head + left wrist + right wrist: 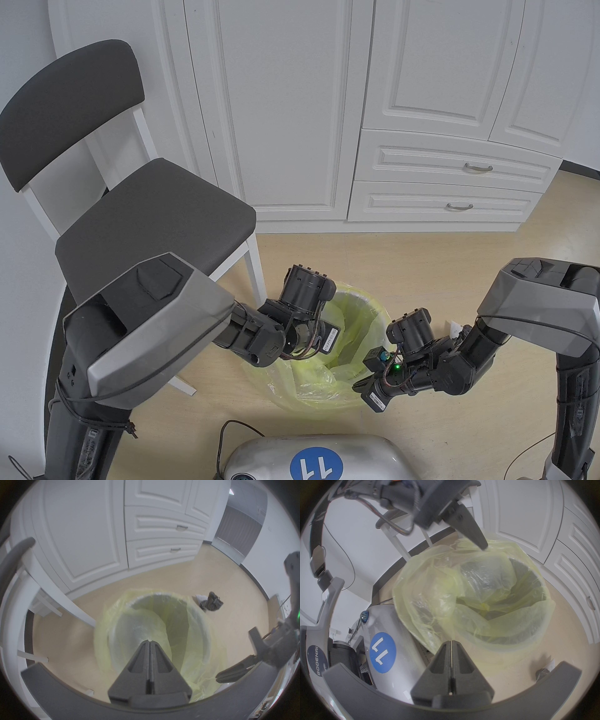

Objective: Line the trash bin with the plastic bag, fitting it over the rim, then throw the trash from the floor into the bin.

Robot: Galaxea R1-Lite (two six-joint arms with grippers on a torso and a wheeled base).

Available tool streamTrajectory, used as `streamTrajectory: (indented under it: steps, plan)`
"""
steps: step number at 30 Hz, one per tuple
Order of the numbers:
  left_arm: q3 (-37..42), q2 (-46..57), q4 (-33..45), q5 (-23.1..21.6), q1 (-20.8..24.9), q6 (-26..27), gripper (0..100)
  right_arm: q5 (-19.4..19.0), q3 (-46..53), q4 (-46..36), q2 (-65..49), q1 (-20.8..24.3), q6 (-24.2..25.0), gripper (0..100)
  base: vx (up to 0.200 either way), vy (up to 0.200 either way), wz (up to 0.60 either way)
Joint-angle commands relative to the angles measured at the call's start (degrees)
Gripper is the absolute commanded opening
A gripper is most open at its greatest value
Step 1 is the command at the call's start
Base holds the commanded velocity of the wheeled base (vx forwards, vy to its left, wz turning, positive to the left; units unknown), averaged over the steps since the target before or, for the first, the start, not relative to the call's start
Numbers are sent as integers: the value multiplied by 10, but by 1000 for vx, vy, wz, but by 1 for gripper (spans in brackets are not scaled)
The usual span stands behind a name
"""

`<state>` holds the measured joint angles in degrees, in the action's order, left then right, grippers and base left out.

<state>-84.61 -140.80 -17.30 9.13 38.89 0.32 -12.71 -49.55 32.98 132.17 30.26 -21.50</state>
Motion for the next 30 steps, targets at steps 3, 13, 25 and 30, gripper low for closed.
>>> streamTrajectory:
  steps: [3, 13, 25, 30]
  plan:
    - [-79, -81, 51, -32, -2, -1, 0, 1, 24, 3, -17, 19, 0, 0, 0, 0, 0]
    - [-207, -158, 125, -67, -12, -1, 0, 3, 29, 2, -27, 11, 1, 0, 0, 0, 0]
    - [-300, -194, 224, 3, -27, -23, 0, 35, 3, 2, 0, -11, 1, 0, 0, 0, 0]
    - [-300, -188, 226, 48, -34, -43, 0, 51, -16, 1, 22, -24, 1, 0, 0, 0, 0]
